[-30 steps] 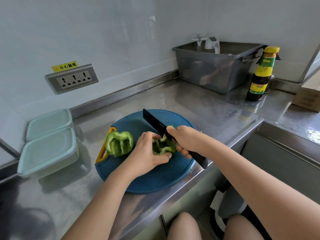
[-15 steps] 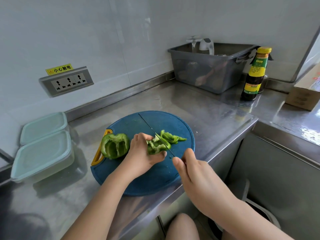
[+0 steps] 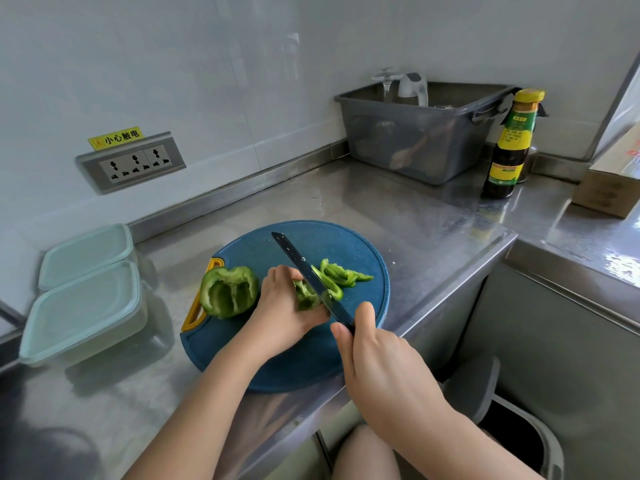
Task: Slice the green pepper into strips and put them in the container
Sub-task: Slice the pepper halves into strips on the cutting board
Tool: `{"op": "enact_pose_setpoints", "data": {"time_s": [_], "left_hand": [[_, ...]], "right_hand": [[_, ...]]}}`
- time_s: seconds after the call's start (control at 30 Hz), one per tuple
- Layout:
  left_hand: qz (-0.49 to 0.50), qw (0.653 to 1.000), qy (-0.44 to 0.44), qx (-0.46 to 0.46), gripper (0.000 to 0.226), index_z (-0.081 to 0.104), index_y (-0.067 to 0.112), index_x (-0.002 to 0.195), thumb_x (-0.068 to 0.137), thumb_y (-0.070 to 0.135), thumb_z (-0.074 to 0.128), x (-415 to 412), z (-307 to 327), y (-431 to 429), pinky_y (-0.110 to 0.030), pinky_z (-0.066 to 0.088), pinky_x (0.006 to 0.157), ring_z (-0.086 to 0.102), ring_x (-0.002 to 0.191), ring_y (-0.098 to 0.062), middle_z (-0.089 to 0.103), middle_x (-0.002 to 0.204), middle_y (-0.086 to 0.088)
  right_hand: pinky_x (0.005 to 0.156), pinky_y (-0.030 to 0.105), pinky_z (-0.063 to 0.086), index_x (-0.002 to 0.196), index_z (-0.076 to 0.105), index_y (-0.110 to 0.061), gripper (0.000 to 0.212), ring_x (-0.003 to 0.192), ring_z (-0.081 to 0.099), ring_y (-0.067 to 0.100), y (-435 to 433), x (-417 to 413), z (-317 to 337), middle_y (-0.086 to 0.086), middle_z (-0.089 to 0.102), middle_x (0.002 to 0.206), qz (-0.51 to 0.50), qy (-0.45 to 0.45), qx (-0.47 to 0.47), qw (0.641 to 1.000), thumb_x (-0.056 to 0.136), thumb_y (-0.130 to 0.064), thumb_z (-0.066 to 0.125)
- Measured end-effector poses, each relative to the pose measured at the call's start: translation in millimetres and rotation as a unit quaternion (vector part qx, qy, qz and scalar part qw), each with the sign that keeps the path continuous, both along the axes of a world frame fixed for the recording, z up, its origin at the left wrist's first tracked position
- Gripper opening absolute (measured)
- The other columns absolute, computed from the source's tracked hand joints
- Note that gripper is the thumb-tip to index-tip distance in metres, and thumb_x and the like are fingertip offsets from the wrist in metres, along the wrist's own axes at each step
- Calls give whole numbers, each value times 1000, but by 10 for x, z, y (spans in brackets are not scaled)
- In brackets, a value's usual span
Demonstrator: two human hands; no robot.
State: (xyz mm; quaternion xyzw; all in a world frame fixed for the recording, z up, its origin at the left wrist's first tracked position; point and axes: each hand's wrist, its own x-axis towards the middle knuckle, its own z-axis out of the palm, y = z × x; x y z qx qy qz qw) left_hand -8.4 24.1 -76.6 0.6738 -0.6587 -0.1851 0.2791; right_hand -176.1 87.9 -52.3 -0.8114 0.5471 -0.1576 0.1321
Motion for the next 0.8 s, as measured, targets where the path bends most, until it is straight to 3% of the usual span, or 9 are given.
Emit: {"op": "enact_pose_setpoints", "data": {"time_s": [0.17, 0.3, 0.53, 0.7, 0.8], "left_hand": [[-8, 1000, 7, 2, 75, 45, 12, 120, 62, 55, 64, -6, 46, 11, -20, 28, 88, 37, 112, -12, 41, 114, 1], [-20, 1000, 5, 5, 54, 45, 18, 120, 77, 39, 70, 21, 81, 6, -24, 31, 92, 38, 116, -14, 42, 117, 0], [-29, 1000, 3, 5, 50, 45, 19, 120, 79, 37, 66, 45, 93, 0, -25, 31, 95, 37, 119, -16, 43, 118, -1], [-24, 999, 16, 20, 53, 45, 18, 119, 80, 47, 65, 34, 115, 8, -23, 32, 90, 39, 116, -14, 43, 115, 0], [-14, 999, 21, 29, 52, 43, 16, 120, 82, 43, 65, 19, 122, 13, -21, 32, 90, 40, 116, -13, 41, 116, 0]], "right_hand": [[43, 29, 15, 83, 16, -19, 31, 47, 29, 15, -115, -17, -33, -5, 33, 57, 1, 10, -7, 1000, 98, -46, 14], [43, 29, 13, 85, 17, -18, 31, 46, 26, 15, -214, -9, -49, -5, 32, 57, 4, 21, -27, 999, 99, -46, 16], [43, 28, 14, 88, 19, -19, 30, 45, 25, 15, -285, 19, -57, -5, 32, 56, 11, 32, -44, 998, 99, -47, 17], [43, 27, 21, 88, 24, -18, 30, 46, 33, 14, -433, 23, -27, -4, 37, 58, 39, -22, -11, 999, 100, -45, 22], [45, 27, 26, 83, 27, -18, 29, 49, 36, 13, -582, 7, 18, -3, 39, 59, 60, -83, 47, 994, 100, -42, 26]]}}
